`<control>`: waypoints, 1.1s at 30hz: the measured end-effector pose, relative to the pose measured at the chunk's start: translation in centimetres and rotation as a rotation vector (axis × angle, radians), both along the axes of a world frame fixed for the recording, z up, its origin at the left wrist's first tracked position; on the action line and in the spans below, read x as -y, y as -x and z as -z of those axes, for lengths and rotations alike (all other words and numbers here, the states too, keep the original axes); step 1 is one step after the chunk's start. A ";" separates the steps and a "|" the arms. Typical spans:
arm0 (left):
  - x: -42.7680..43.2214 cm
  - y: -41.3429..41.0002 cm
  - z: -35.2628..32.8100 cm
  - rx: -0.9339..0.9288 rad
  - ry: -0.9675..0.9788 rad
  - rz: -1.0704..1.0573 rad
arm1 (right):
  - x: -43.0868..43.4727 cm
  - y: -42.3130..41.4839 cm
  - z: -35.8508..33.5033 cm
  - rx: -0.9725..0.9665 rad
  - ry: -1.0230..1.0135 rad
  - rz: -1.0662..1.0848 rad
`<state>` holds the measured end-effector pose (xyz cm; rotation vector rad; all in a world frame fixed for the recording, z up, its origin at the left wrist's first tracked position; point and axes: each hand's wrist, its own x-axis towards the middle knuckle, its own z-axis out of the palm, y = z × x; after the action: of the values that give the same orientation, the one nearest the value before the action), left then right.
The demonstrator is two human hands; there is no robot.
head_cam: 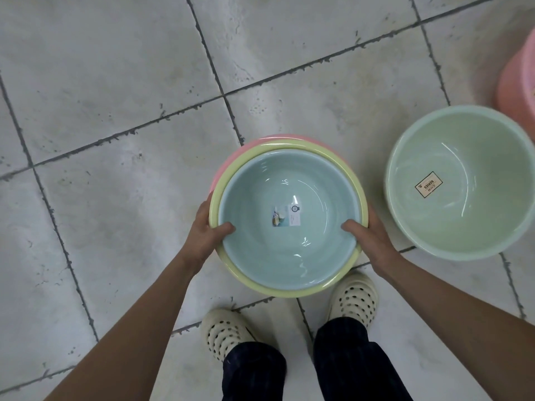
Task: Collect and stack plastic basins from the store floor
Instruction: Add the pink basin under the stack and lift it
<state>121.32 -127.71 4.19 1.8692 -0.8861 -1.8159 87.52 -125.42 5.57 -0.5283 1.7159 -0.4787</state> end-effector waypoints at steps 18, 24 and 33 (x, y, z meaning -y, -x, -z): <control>2.5 2.6 -8.0 -0.013 -0.014 -0.048 | -0.1 1.5 -5.8 0.006 0.077 0.057; 5.2 7.2 -16.3 -0.011 0.024 0.007 | 0.5 5.7 -14.2 0.070 0.113 0.176; 10.8 20.0 -28.4 -0.073 0.066 0.209 | 0.5 16.5 -26.6 0.055 0.134 0.377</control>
<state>101.36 -138.54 32.55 1.7135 -1.1368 -1.9357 70.97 -125.94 32.14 -0.2816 1.7430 -0.8742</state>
